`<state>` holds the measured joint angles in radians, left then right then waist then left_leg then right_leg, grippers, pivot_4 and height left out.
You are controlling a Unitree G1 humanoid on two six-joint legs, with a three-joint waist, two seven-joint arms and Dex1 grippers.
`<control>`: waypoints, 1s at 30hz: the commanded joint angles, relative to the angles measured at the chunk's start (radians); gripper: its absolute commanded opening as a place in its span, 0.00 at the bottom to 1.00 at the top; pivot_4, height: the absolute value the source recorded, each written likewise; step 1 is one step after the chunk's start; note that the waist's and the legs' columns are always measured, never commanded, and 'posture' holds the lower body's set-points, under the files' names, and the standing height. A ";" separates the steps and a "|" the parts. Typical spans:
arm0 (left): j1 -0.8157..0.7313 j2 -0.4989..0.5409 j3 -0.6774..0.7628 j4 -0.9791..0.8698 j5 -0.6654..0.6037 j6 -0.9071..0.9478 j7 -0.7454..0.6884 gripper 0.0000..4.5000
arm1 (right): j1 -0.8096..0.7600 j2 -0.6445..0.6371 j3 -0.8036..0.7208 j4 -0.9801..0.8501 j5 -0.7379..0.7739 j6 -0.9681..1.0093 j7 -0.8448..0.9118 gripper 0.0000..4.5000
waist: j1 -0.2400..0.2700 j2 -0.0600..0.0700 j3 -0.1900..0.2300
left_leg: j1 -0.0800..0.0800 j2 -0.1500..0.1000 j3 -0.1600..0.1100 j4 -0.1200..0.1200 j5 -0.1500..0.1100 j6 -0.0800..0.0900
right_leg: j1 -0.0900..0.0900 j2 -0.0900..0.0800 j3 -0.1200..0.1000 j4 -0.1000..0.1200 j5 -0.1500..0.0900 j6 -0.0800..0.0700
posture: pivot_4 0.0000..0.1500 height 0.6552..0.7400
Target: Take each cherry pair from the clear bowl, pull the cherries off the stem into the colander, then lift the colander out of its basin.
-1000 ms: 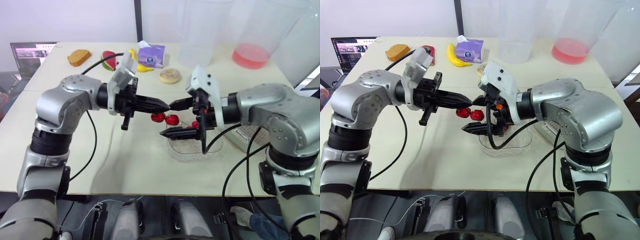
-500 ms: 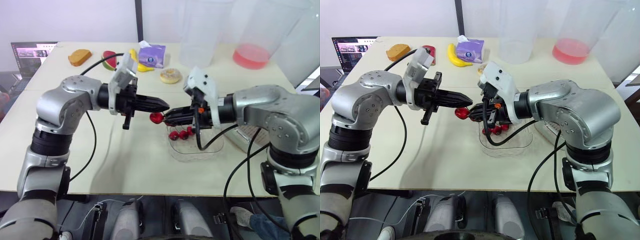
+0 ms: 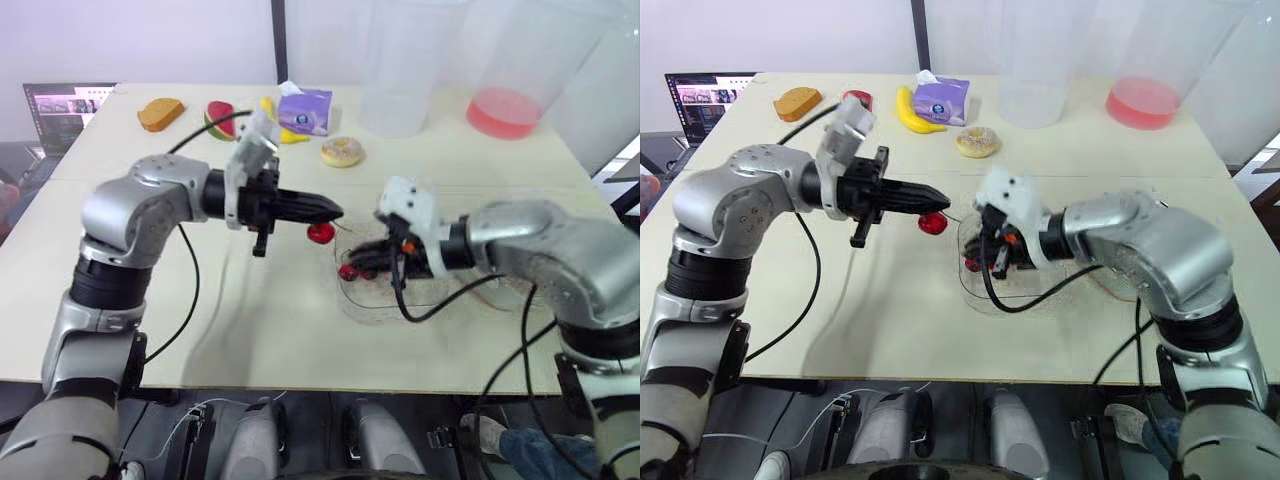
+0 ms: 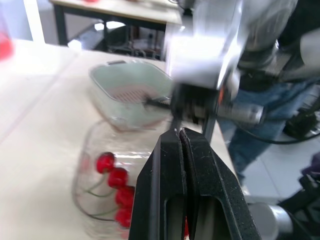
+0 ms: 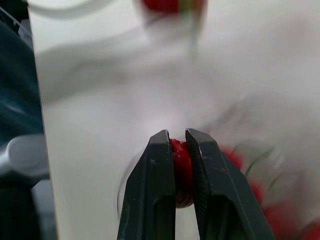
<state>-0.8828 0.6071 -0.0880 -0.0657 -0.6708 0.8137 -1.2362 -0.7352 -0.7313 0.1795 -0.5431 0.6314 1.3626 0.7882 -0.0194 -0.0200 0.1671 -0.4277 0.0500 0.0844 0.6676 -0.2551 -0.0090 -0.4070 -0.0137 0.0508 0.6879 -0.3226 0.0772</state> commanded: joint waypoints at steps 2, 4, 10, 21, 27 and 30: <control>-0.026 -0.001 0.028 -0.014 -0.019 -0.006 0.003 0.00 | -0.019 -0.021 -0.034 -0.018 0.011 -0.025 -0.011 0.01 | 0.001 0.000 0.000 | 0.000 0.000 0.000 0.000 0.000 0.000 | 0.000 0.000 0.000 0.000 0.000 0.000 | 1.00 1.00; -0.025 0.000 0.029 -0.016 -0.022 -0.004 0.002 0.00 | -0.018 -0.023 -0.046 -0.021 0.021 -0.021 -0.016 0.01 | 0.002 0.000 0.000 | 0.000 0.000 0.000 0.000 0.000 0.000 | 0.000 0.000 0.000 0.000 0.000 0.000 | 1.00 1.00; -0.008 0.016 0.051 -0.038 -0.046 0.022 0.016 0.00 | -0.002 -0.080 -0.276 -0.015 0.050 0.035 -0.067 0.01 | 0.007 0.000 0.000 | 0.000 0.000 0.000 0.000 0.000 0.000 | 0.000 0.000 0.000 0.000 0.000 0.000 | 1.00 1.00; 0.060 0.079 0.150 -0.153 -0.179 0.144 0.086 0.00 | 0.343 -0.197 -0.650 -0.050 -0.071 0.097 -0.253 0.01 | 0.001 0.000 0.000 | 0.000 0.000 0.000 -0.001 0.000 -0.001 | 0.001 -0.002 0.000 -0.001 0.000 0.000 | 1.00 1.00; 0.085 0.095 0.157 -0.179 -0.205 0.159 0.117 0.00 | 0.439 -0.143 -0.642 0.002 -0.132 0.043 -0.329 0.01 | 0.002 0.000 0.000 | 0.001 0.000 -0.001 -0.001 0.001 -0.001 | 0.001 0.001 0.001 -0.001 0.000 0.000 | 1.00 1.00; 0.086 0.096 0.154 -0.180 -0.209 0.156 0.127 0.00 | 0.460 -0.142 -0.636 0.016 -0.148 0.008 -0.341 0.27 | 0.004 0.000 0.000 | 0.001 0.000 0.000 -0.001 0.001 -0.001 | 0.001 0.000 0.001 -0.001 0.000 0.000 | 1.00 1.00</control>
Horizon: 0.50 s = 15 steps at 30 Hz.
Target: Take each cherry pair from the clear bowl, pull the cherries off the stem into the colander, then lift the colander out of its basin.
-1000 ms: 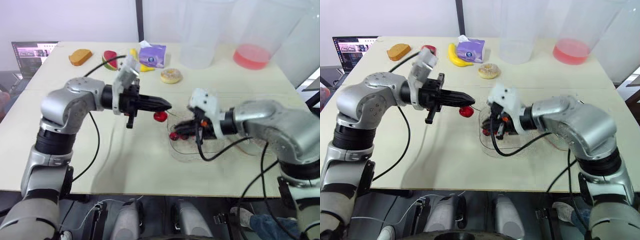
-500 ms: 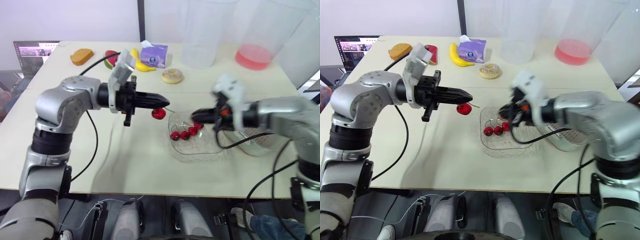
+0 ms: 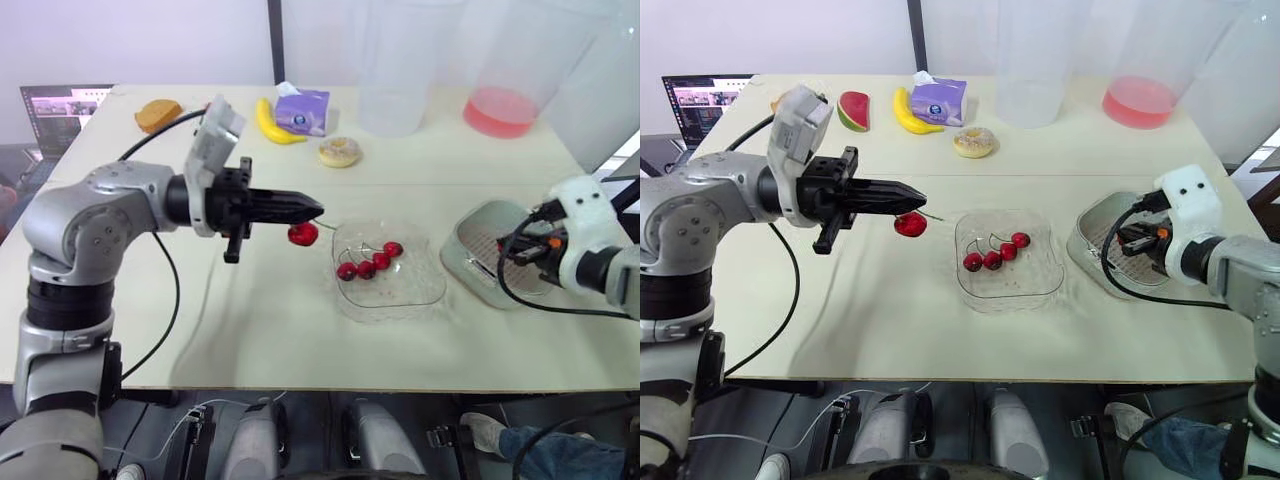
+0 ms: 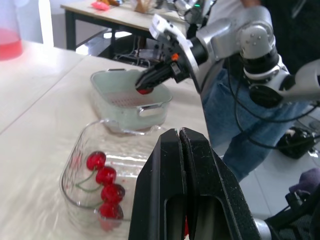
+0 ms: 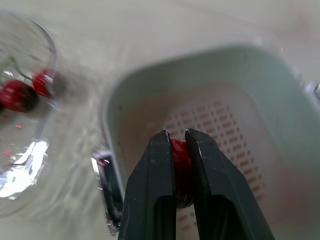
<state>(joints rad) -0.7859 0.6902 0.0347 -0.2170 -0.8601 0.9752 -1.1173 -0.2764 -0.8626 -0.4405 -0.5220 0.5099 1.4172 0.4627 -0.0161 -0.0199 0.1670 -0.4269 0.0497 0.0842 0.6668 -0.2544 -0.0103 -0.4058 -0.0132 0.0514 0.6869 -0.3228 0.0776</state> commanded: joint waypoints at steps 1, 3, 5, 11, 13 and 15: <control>-0.011 0.016 0.031 -0.028 -0.020 -0.007 0.009 0.00 | -0.002 -0.006 -0.024 -0.005 -0.023 -0.051 -0.016 0.38 | 0.001 0.000 0.000 | 0.000 0.000 0.000 0.000 0.000 0.000 | 0.000 0.000 0.000 0.000 0.000 0.000 | 1.00 1.00; -0.012 0.019 0.030 -0.025 -0.021 -0.010 0.011 0.00 | -0.019 -0.009 -0.042 -0.005 -0.015 -0.063 -0.009 0.59 | 0.001 0.000 0.000 | 0.000 0.000 0.000 0.000 0.000 0.000 | 0.000 0.000 0.000 0.000 0.000 0.000 | 1.00 1.00; -0.011 0.022 0.030 -0.023 -0.020 -0.012 0.011 0.00 | -0.051 -0.015 -0.071 -0.012 0.011 -0.061 0.009 0.79 | 0.001 0.000 0.000 | 0.000 0.000 0.000 0.000 0.000 0.000 | 0.000 0.000 0.000 0.000 0.000 0.000 | 1.00 1.00; -0.011 0.032 0.023 -0.013 -0.007 -0.028 0.000 0.00 | -0.224 -0.027 -0.111 -0.093 0.240 0.048 0.139 0.99 | -0.003 0.000 0.000 | 0.000 0.001 0.000 -0.001 0.000 0.000 | 0.000 0.001 0.000 0.000 0.000 0.000 | 1.00 1.00; -0.020 0.034 0.009 -0.008 0.002 -0.040 -0.017 0.00 | -0.331 0.038 -0.085 -0.130 0.375 0.132 0.170 0.99 | -0.005 0.000 0.000 | 0.000 0.001 -0.001 -0.001 0.000 0.000 | 0.000 0.001 0.000 0.000 0.000 0.000 | 1.00 1.00; -0.035 0.028 -0.009 -0.002 0.009 -0.055 -0.034 0.00 | -0.428 0.169 -0.024 -0.156 0.495 0.182 0.157 0.99 | -0.007 0.000 0.000 | 0.001 0.001 -0.001 -0.001 0.000 0.000 | 0.000 0.001 0.000 0.000 0.000 0.000 | 1.00 1.00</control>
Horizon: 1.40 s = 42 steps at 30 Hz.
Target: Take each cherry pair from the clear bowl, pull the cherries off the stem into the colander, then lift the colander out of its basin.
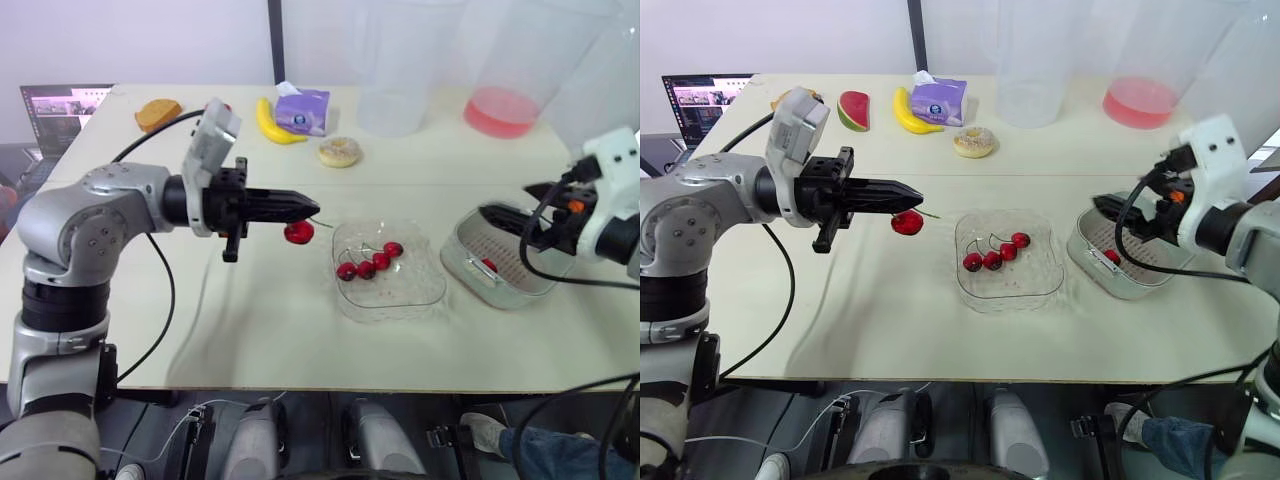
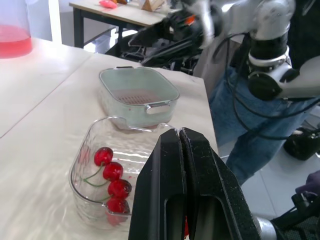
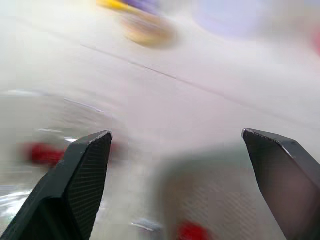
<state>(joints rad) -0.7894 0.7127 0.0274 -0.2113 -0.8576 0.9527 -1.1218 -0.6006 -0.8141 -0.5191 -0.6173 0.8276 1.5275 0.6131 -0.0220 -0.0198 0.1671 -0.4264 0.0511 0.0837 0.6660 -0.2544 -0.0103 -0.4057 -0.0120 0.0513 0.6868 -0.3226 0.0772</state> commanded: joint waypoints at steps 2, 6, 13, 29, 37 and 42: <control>-0.043 -0.006 -0.016 -0.001 0.009 -0.044 -0.043 0.00 | -0.151 0.236 0.130 -0.059 0.202 0.085 -0.052 0.99 | 0.001 0.000 0.000 | 0.000 0.000 0.000 0.000 0.000 0.000 | 0.000 0.000 0.000 0.000 0.000 0.000 | 1.00 1.00; -0.059 -0.029 -0.033 0.006 0.003 -0.053 -0.062 0.00 | -0.191 0.382 0.259 -0.016 0.157 0.076 -0.158 0.99 | 0.009 0.000 0.000 | -0.002 -0.001 0.000 0.000 0.000 0.000 | -0.001 -0.002 -0.001 0.000 0.000 0.000 | 1.00 1.00; -0.048 -0.048 -0.058 0.010 0.019 -0.065 -0.073 0.00 | -0.212 0.450 0.341 0.062 0.154 0.012 -0.183 0.99 | 0.004 0.000 0.000 | -0.003 -0.002 0.001 0.001 -0.001 0.002 | -0.001 -0.003 -0.001 0.000 0.000 0.000 | 1.00 1.00; -0.058 -0.083 -0.073 0.048 0.059 -0.090 -0.065 0.00 | -0.208 0.460 0.375 0.076 0.180 -0.008 -0.213 0.14 | 0.002 0.000 0.000 | -0.003 -0.001 0.001 0.001 -0.001 0.002 | -0.002 -0.002 -0.001 0.000 0.000 0.000 | 1.00 1.00; -0.066 -0.090 -0.063 0.069 0.065 -0.091 -0.064 0.00 | -0.140 0.375 0.438 0.057 0.154 -0.007 -0.199 0.06 | 0.003 0.000 0.000 | -0.003 -0.001 0.001 0.001 -0.001 0.002 | -0.002 -0.002 -0.001 0.000 0.000 0.000 | 1.00 1.00; -0.030 -0.066 -0.057 0.050 0.072 -0.086 -0.065 0.00 | -0.044 0.298 0.436 0.046 0.135 -0.034 -0.200 0.06 | 0.004 0.000 0.000 | -0.003 -0.001 0.000 0.001 -0.001 0.002 | -0.002 -0.002 -0.001 0.000 0.000 0.000 | 1.00 1.00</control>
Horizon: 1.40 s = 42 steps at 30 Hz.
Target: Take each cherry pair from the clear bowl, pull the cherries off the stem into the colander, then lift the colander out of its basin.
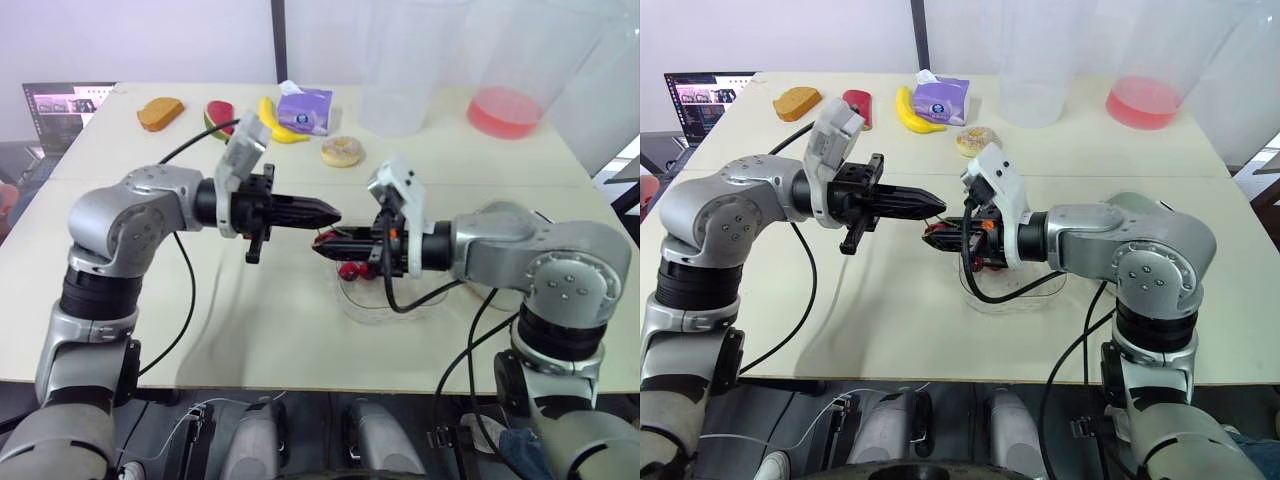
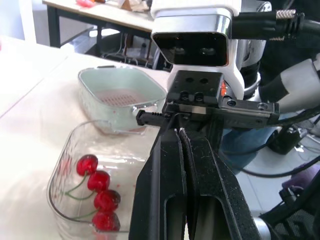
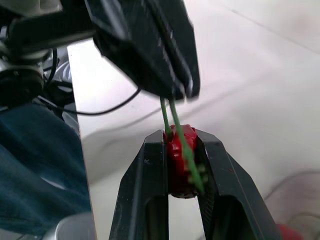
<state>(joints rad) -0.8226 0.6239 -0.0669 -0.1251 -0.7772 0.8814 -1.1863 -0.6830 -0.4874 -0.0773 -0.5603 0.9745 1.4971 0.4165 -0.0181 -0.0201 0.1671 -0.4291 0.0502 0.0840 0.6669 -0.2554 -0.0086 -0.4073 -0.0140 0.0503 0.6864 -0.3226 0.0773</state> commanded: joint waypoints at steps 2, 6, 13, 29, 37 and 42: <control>0.012 0.027 0.043 -0.042 -0.013 -0.009 0.005 0.00 | 0.056 -0.044 -0.027 -0.020 -0.007 -0.011 -0.006 0.06 | -0.002 0.000 0.000 | 0.000 0.000 0.000 0.000 0.000 0.000 | 0.000 -0.001 0.000 0.000 0.000 0.000 | 1.00 1.00; 0.021 0.030 0.051 -0.046 -0.017 -0.005 0.015 0.00 | 0.075 -0.062 -0.070 -0.032 0.005 -0.013 -0.019 0.06 | -0.002 0.000 0.000 | 0.000 0.001 0.000 0.000 0.000 0.000 | 0.000 0.000 0.001 0.000 0.000 0.000 | 1.00 1.00; 0.045 0.040 0.045 -0.064 -0.010 -0.011 0.015 0.00 | 0.125 -0.213 -0.307 -0.026 -0.014 -0.002 -0.049 0.06 | 0.008 0.000 0.000 | 0.000 -0.001 0.000 0.000 0.000 0.000 | 0.001 -0.001 0.000 -0.001 0.000 0.000 | 1.00 1.00; 0.070 0.041 0.040 -0.104 -0.026 -0.006 0.038 0.00 | 0.478 -0.413 -0.405 0.060 -0.345 -0.174 -0.110 0.47 | -0.003 0.000 0.000 | 0.002 0.000 0.000 -0.002 0.001 -0.001 | 0.002 0.002 0.002 -0.002 0.000 0.000 | 1.00 1.00; 0.082 0.045 0.033 -0.103 -0.011 -0.014 0.039 0.00 | 0.441 -0.411 -0.458 0.057 -0.336 -0.211 -0.062 0.99 | 0.004 0.000 0.000 | 0.002 0.000 0.000 -0.001 0.001 -0.001 | 0.002 0.002 0.002 -0.002 0.000 0.001 | 1.00 1.00; 0.121 0.071 0.065 -0.094 0.000 -0.002 0.071 0.00 | 0.364 -0.389 -0.524 -0.050 -0.171 -0.275 0.070 0.99 | -0.002 0.001 0.000 | 0.002 0.000 0.000 -0.002 0.001 -0.001 | 0.002 0.002 0.002 -0.002 0.000 0.000 | 1.00 1.00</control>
<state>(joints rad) -0.7058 0.6782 -0.0436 -0.2126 -0.7764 0.8814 -1.1354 -0.2847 -0.8811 -0.5565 -0.5180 0.7135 1.2725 0.4220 -0.0203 -0.0194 0.1671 -0.4266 0.0506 0.0839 0.6652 -0.2549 -0.0095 -0.4051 -0.0116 0.0521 0.6842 -0.3228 0.0778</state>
